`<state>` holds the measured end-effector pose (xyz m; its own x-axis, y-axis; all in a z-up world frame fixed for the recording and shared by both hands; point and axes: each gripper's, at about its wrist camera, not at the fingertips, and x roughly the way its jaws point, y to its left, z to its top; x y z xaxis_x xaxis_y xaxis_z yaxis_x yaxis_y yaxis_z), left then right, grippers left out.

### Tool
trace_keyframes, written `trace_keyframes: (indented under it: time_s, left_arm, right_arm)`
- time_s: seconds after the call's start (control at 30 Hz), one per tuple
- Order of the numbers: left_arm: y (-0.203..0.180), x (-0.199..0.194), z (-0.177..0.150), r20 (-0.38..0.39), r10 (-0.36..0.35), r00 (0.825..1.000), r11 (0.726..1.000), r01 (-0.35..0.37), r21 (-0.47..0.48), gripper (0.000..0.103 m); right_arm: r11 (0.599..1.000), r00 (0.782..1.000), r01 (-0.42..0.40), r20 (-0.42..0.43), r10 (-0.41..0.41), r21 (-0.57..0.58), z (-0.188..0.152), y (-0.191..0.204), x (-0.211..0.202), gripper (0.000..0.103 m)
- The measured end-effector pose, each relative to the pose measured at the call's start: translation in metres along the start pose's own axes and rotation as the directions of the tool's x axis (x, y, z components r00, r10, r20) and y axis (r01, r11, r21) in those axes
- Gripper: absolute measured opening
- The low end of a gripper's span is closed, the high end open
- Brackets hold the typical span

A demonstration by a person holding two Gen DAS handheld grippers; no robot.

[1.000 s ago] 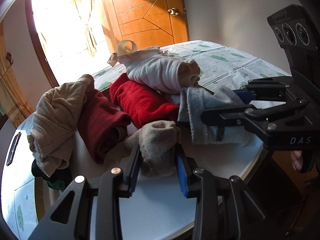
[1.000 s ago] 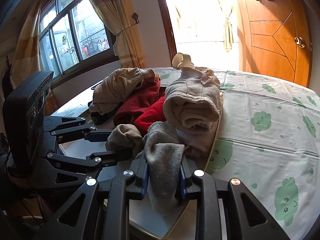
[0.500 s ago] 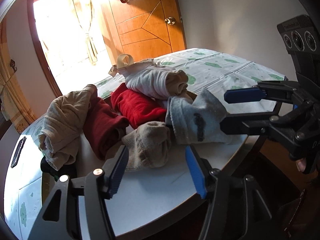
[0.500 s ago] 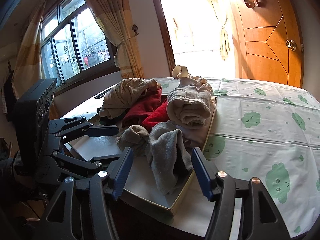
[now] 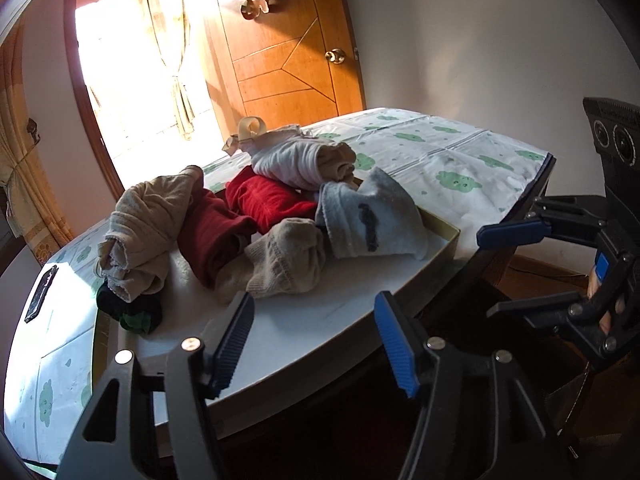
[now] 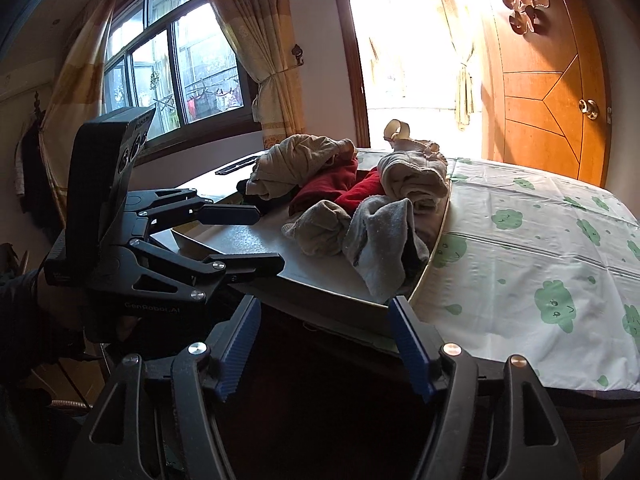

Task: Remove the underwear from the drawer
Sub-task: 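Move both open tools back down into the drawer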

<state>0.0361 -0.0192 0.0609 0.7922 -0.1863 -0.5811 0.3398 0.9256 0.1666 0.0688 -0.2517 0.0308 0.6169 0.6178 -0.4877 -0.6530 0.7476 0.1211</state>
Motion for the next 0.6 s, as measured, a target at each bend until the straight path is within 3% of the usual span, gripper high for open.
trace_keyframes:
  time_s: [0.33, 0.47, 0.6]
  left_arm:
    - [-0.006, -0.026, -0.051, -0.014, 0.025, 1.000, 0.998, -0.025, 0.049, 0.065]
    - [-0.010, -0.022, -0.070, -0.068, -0.004, 0.998, 0.997, 0.009, 0.082, 0.065]
    - [-0.027, -0.006, -0.086, -0.159, -0.047, 0.986, 0.982, 0.075, 0.173, 0.065]
  right_arm:
    - [0.992, 0.989, -0.038, -0.147, 0.019, -0.124, -0.044, 0.025, 0.015, 0.068]
    - [0.984, 0.975, -0.077, -0.218, 0.041, -0.159, -0.055, 0.034, 0.030, 0.068]
    - [0.975, 0.955, -0.097, -0.294, 0.035, -0.199, -0.063, 0.044, 0.046, 0.068]
